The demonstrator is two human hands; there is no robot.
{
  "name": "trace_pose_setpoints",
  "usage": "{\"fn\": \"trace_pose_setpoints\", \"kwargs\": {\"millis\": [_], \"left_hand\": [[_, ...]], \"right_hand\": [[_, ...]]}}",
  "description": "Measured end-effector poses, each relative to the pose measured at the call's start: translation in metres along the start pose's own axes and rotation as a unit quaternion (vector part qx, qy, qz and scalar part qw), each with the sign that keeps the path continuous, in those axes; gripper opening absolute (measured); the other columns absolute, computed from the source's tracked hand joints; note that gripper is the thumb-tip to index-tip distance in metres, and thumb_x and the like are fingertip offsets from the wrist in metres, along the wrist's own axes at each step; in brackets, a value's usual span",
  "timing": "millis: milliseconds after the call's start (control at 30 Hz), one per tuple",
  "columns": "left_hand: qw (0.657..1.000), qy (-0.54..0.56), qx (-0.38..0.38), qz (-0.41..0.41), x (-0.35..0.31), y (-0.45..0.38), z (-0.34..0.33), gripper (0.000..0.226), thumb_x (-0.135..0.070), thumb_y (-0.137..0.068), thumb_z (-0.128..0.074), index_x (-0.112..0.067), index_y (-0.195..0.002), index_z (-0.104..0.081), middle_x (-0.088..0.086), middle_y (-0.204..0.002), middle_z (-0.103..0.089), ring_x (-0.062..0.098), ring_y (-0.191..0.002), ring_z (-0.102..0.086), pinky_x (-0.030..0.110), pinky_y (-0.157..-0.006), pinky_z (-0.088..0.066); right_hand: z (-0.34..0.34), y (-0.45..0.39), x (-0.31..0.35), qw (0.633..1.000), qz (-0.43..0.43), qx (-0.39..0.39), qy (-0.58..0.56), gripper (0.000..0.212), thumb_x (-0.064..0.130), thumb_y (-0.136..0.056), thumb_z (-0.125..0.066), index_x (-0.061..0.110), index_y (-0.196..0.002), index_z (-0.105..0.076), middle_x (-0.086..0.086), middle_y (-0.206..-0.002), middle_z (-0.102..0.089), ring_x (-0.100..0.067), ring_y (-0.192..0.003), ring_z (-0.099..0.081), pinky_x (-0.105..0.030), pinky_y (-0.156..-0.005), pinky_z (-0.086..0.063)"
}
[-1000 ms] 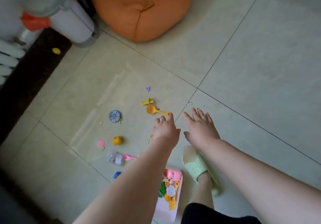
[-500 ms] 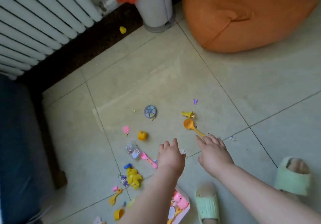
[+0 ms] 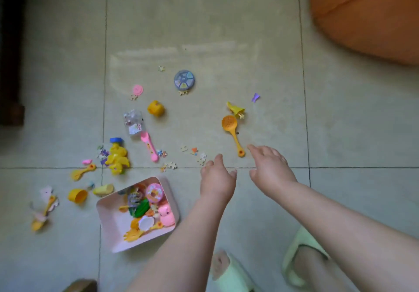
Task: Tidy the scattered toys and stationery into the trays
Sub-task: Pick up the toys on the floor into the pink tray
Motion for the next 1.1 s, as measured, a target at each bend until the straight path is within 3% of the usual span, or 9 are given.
{"fn": "trace_pose_setpoints", "kwargs": {"millis": [200,333,467,600,800,933,1100], "left_hand": [[0.994,0.076,-0.078,-0.013,-0.007,-0.072,-0.045,0.067,-0.032,-0.095,-0.054,-0.017,-0.151,-0.020,0.015,-0.140,-0.040,0.033,-0.131,-0.038,0.036,-0.104,-0.033],[0.982,0.118,-0.142,-0.027,-0.021,-0.134,-0.051,0.066,-0.027,-0.095,-0.049,-0.022,-0.151,-0.015,0.017,-0.131,-0.037,0.038,-0.113,-0.054,0.041,-0.092,-0.044],[0.973,0.102,-0.204,-0.017,-0.031,-0.194,-0.054,0.066,-0.026,-0.096,-0.044,-0.027,-0.152,-0.009,0.019,-0.139,-0.027,0.040,-0.100,-0.061,0.042,-0.086,-0.048],[0.968,0.048,-0.243,-0.033,-0.033,-0.226,-0.056,0.049,-0.019,-0.095,-0.047,-0.021,-0.140,-0.030,0.020,-0.136,-0.031,0.038,-0.092,-0.064,0.039,-0.076,-0.050],[0.961,0.114,-0.241,-0.071,-0.019,-0.219,-0.035,0.030,-0.013,-0.093,-0.047,-0.013,-0.122,-0.043,0.017,-0.126,-0.036,0.041,-0.089,-0.061,0.039,-0.070,-0.043],[0.942,0.167,-0.290,-0.033,0.021,-0.193,0.003,0.028,-0.015,-0.093,-0.047,-0.012,-0.120,-0.043,0.017,-0.127,-0.035,0.041,-0.092,-0.060,0.038,-0.069,-0.041],[0.926,0.158,-0.341,0.046,0.129,-0.143,0.025,0.029,-0.015,-0.094,-0.044,-0.014,-0.123,-0.043,0.017,-0.131,-0.035,0.040,-0.098,-0.060,0.036,-0.071,-0.038]], "right_hand": [[-0.033,-0.084,-0.014,0.997,0.040,-0.066,-0.007,0.062,0.018,-0.087,-0.054,0.021,-0.146,-0.033,-0.009,-0.141,-0.040,-0.030,-0.132,-0.035,-0.037,-0.109,-0.029],[-0.049,-0.153,-0.007,0.984,0.054,-0.151,-0.075,0.059,0.021,-0.089,-0.056,0.021,-0.145,-0.037,-0.013,-0.140,-0.041,-0.035,-0.128,-0.038,-0.039,-0.109,-0.032],[-0.051,-0.211,-0.005,0.959,0.059,-0.233,-0.149,0.044,0.027,-0.097,-0.048,0.026,-0.141,-0.045,-0.012,-0.144,-0.038,-0.033,-0.133,-0.032,-0.038,-0.111,-0.029],[-0.058,-0.243,-0.007,0.963,0.071,-0.204,-0.164,0.036,0.025,-0.095,-0.048,0.029,-0.130,-0.058,-0.007,-0.138,-0.043,-0.030,-0.129,-0.037,-0.032,-0.106,-0.032],[-0.068,-0.241,0.001,0.951,0.057,-0.222,-0.209,0.029,0.021,-0.085,-0.053,0.033,-0.109,-0.065,-0.009,-0.120,-0.047,-0.035,-0.112,-0.052,-0.038,-0.098,-0.046],[-0.070,-0.219,0.051,0.932,0.093,-0.243,-0.252,0.032,0.018,-0.084,-0.052,0.030,-0.111,-0.065,-0.011,-0.122,-0.050,-0.032,-0.115,-0.053,-0.030,-0.094,-0.041],[-0.121,-0.171,0.151,0.918,0.200,-0.178,-0.293,0.030,0.019,-0.085,-0.054,0.031,-0.111,-0.066,-0.006,-0.119,-0.052,-0.023,-0.111,-0.056,-0.022,-0.089,-0.037]]}}
Point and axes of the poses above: each hand's wrist, its own y-axis away from the middle knuckle, its own z-axis out of the back of the hand, x = y × z, the point moved 4 cm from there along -y, towards the middle knuckle
